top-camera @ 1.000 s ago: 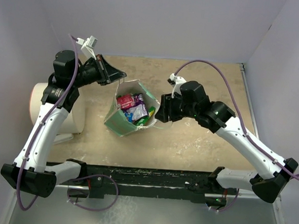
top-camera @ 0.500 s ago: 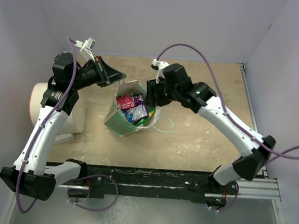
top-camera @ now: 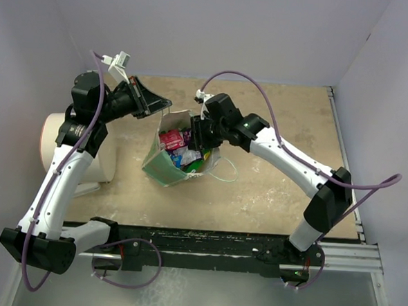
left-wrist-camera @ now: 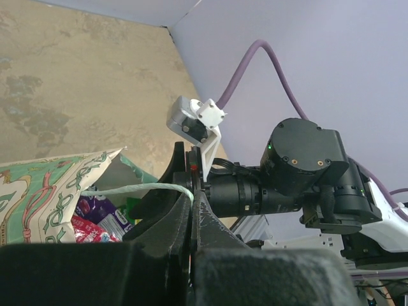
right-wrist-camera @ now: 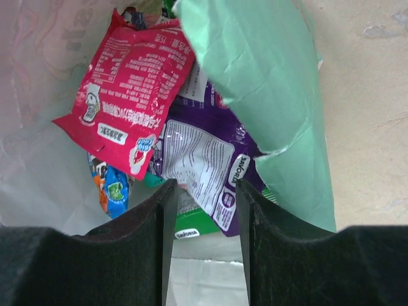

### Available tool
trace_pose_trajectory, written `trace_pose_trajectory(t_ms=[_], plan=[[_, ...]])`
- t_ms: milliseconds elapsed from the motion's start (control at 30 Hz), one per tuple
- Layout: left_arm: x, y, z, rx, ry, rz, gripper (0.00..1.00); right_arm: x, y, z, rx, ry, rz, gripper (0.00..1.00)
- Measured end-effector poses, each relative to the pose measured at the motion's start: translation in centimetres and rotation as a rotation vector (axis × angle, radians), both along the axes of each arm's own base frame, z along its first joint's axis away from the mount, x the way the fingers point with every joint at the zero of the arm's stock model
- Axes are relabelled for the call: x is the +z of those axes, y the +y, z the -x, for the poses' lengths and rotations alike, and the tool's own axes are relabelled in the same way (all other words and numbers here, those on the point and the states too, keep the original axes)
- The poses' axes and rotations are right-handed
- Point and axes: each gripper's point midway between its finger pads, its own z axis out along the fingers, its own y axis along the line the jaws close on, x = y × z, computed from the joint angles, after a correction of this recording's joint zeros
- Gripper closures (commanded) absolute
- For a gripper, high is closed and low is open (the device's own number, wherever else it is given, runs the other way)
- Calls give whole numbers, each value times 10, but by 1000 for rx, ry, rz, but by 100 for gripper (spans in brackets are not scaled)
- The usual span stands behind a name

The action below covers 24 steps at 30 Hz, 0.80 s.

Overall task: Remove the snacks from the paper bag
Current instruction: Take out the snack from the paper bag.

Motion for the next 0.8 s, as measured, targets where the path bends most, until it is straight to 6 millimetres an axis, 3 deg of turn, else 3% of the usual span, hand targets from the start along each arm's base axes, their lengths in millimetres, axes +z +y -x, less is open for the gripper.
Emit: trace_pose_trajectory(t_ms=[367,500,567,633,800], plan=[[-1,-1,2,-9,3,2,100,-34,2,-5,-56,57,33,47],[-6,-1,7,-11,14,12,100,-40,-1,-2,-73,63,49,34],[-7,-1,9,-11,18,17,100,-43,-2,0,-76,62,61,34],[-6,-1,9,-11,20,22,100,-46,-3,2,-79,60,71,40],[-6,-1,11,-10,26,35,100,-47,3,5,-66,66,45,76]])
